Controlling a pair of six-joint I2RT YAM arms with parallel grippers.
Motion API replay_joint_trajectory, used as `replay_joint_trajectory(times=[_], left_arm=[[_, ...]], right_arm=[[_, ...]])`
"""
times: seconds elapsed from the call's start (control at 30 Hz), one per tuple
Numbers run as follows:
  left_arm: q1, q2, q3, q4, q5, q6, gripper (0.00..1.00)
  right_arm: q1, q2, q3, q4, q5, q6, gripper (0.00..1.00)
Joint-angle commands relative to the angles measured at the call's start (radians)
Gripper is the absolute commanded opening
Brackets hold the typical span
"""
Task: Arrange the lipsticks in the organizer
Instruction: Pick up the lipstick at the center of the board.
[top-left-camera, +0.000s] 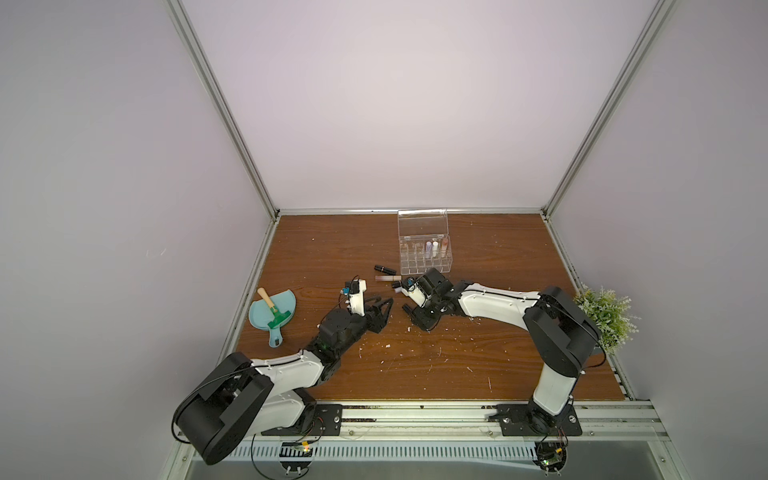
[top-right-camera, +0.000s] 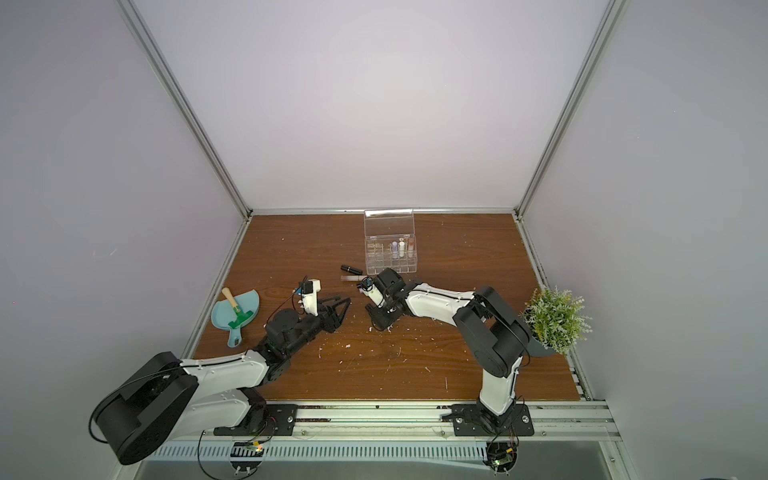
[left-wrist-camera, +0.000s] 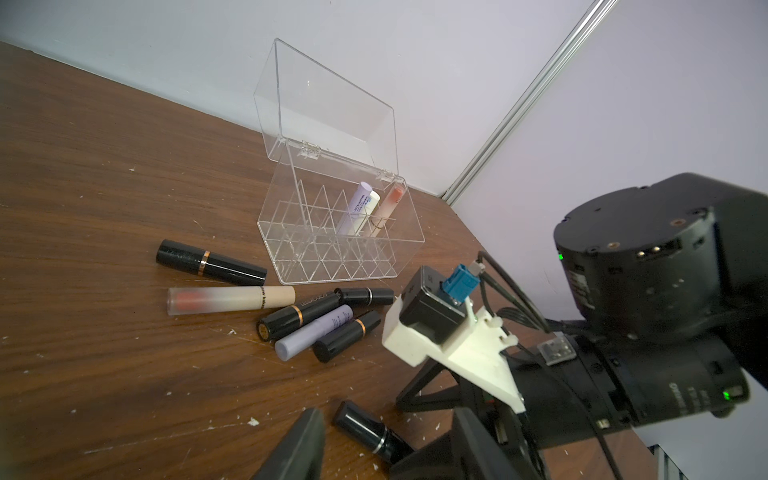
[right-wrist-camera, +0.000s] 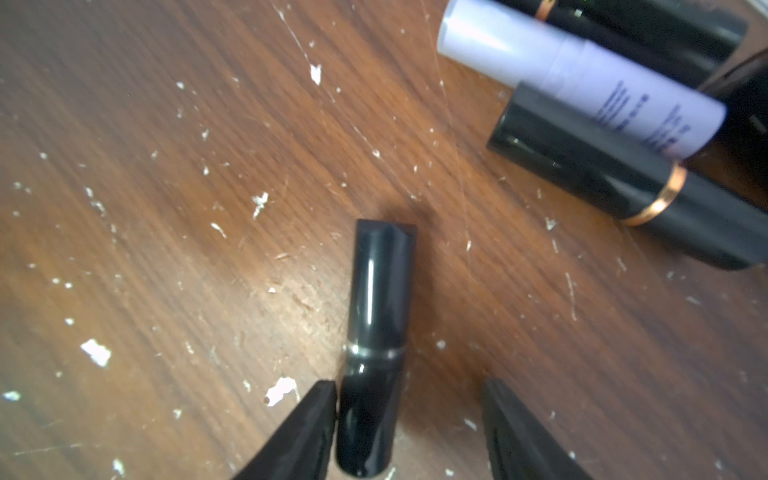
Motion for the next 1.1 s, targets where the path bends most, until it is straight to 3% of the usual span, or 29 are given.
replay_joint_trajectory(times=[0.0,0.1,0.43,0.7,0.9,1.07], left_arm=[[-0.010,-0.007,0.015,0.024,0.000,0.002,0.54],[-0.008,-0.007,0.015,0.023,0.001,0.001,0.54],[-0.009,0.012,0.032,0.024,0.025,-0.010,0.54],[-0.007,0.046,0.060,0.024,0.081,-0.024,0.55],[0.001,0.124,0.116,0.023,0.198,-0.057,0.77],[0.000,0.165,0.146,0.026,0.258,-0.074,0.77]], right_arm=[[0.012,0.006,-0.003,-0.022,0.029,0.022,0.55],[0.021,0.026,0.011,-0.032,0.037,0.021,0.51],[0.022,0.020,0.010,-0.033,0.005,0.005,0.21],[0.022,-0.101,-0.048,-0.013,-0.012,0.016,0.18],[0.022,-0.244,-0.067,-0.020,-0.036,0.028,0.17],[0.022,-0.331,-0.039,-0.031,-0.085,0.029,0.17]])
